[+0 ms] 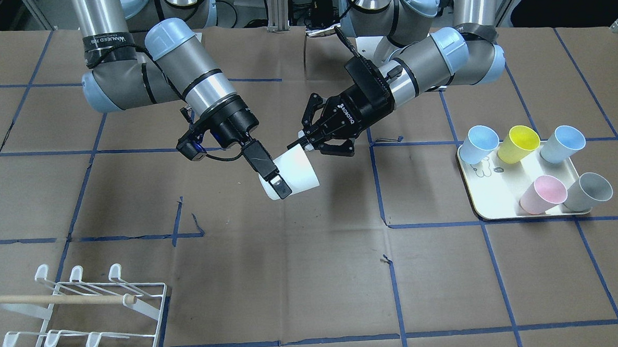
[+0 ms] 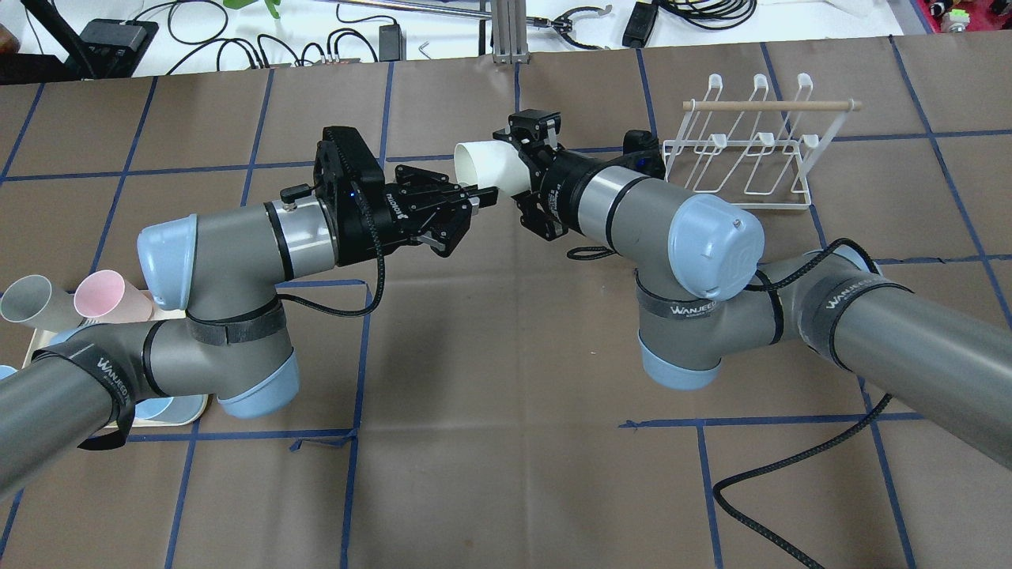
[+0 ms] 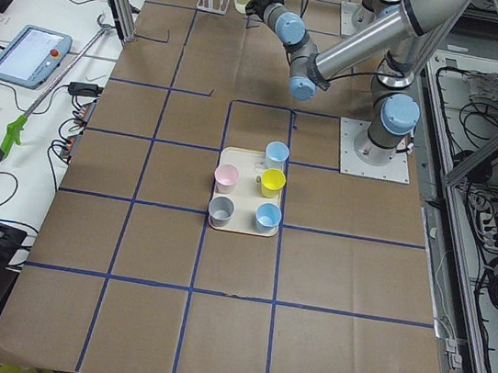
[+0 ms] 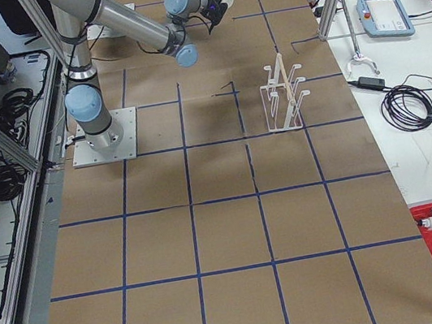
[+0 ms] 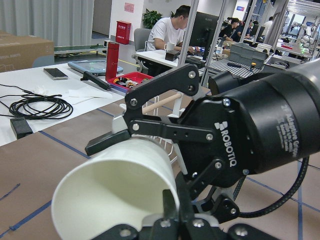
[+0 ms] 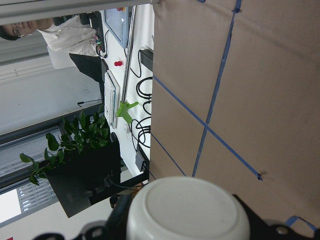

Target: Transfer IKEA cup to right arm and place on rack

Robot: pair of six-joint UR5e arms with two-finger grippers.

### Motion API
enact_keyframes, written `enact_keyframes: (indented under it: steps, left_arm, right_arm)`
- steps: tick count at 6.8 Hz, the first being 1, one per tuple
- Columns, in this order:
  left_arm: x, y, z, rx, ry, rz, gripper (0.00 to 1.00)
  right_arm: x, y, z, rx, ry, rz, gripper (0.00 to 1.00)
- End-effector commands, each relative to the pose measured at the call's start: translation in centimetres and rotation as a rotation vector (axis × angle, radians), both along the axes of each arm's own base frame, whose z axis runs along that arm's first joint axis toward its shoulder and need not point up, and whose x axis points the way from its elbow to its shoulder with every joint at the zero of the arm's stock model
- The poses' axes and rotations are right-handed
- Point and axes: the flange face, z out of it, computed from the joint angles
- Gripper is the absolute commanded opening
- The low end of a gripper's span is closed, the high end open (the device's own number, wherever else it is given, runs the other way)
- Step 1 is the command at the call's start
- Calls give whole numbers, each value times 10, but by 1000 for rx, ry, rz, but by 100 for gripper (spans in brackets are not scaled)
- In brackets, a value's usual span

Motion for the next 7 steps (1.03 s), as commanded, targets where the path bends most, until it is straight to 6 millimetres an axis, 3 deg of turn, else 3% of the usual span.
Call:
enact_keyframes:
  steps: [1, 2, 4, 6, 7]
  left_arm:
    - [0, -1, 5, -2, 4, 8, 33]
    - [0, -1, 4, -17, 4, 14, 68]
    - [0, 0, 6, -3, 16, 24, 98]
    - [8, 3, 9, -12, 23, 38, 99]
    - [25, 0, 8, -33, 25, 74, 99]
  right_arm:
    - [-1, -1, 0, 0, 0, -2, 59]
    - [-1, -1, 0, 0, 0, -2, 59]
    - [-1, -1, 0, 1, -1, -1, 58]
    - [-5, -8, 2, -13, 6, -9, 55]
    - [-15, -21, 9, -32, 25, -52, 53]
